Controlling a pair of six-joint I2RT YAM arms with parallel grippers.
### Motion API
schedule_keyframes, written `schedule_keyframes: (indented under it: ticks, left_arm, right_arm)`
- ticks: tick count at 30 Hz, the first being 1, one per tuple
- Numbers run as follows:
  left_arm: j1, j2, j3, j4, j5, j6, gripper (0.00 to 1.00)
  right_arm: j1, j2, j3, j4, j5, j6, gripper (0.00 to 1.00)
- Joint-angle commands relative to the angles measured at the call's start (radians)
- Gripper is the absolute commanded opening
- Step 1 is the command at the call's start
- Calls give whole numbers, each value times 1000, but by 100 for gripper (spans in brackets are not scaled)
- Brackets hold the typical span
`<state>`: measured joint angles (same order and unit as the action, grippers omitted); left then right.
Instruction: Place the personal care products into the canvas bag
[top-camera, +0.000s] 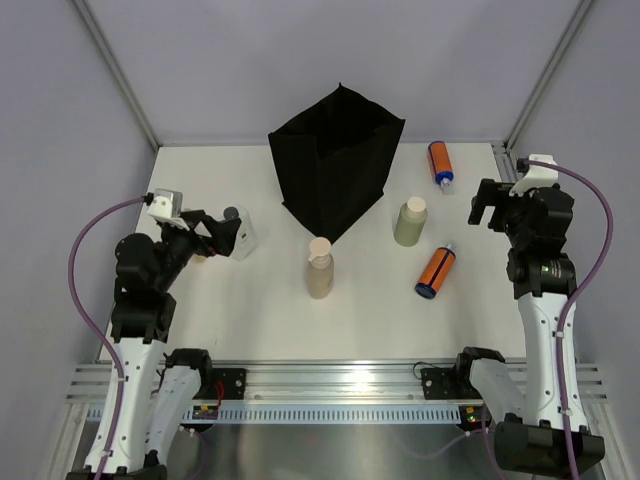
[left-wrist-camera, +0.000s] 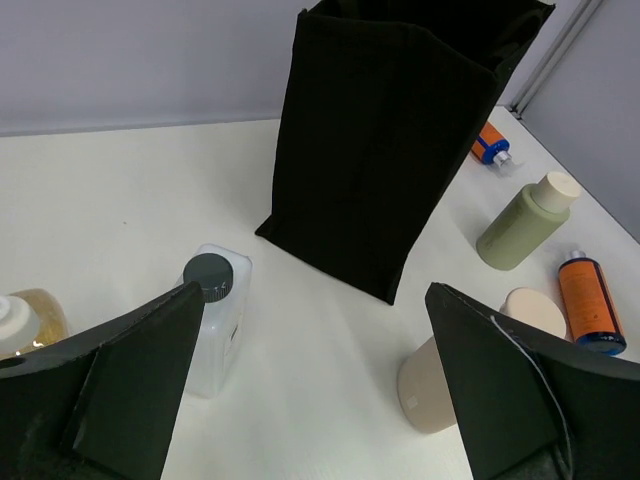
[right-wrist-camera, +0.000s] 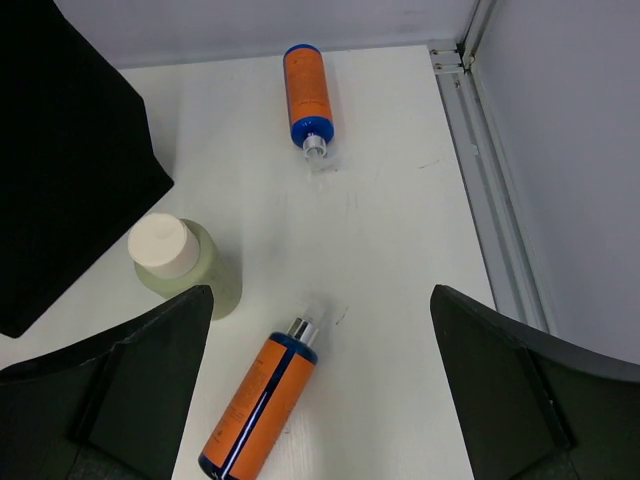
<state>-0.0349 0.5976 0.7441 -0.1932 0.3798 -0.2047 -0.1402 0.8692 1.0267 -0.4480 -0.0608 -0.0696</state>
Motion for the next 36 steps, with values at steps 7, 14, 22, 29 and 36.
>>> schedule_keyframes:
  ticks: [7,14,22,29,36]
  left_arm:
    - [-7,37,24,-41,-117,-76,99]
    - [-7,83,84,-257,-208,-165,99]
    - [-92,175,109,-370,-418,-200,99]
    - [-261,416,165,-261,-573,-136,99]
    - [-273,560,222,-203,-713,-289,99]
  right_arm:
    - [1,-65,-91,21,-367,-190,99]
    - [1,17,-57,-7,-381,-151,99]
    - [1,1,-100,-8,-442,-183,99]
    - [-1,-36,-112,-17,-425,-200,99]
    - [-1,-58,-117,-23,-427,-200,99]
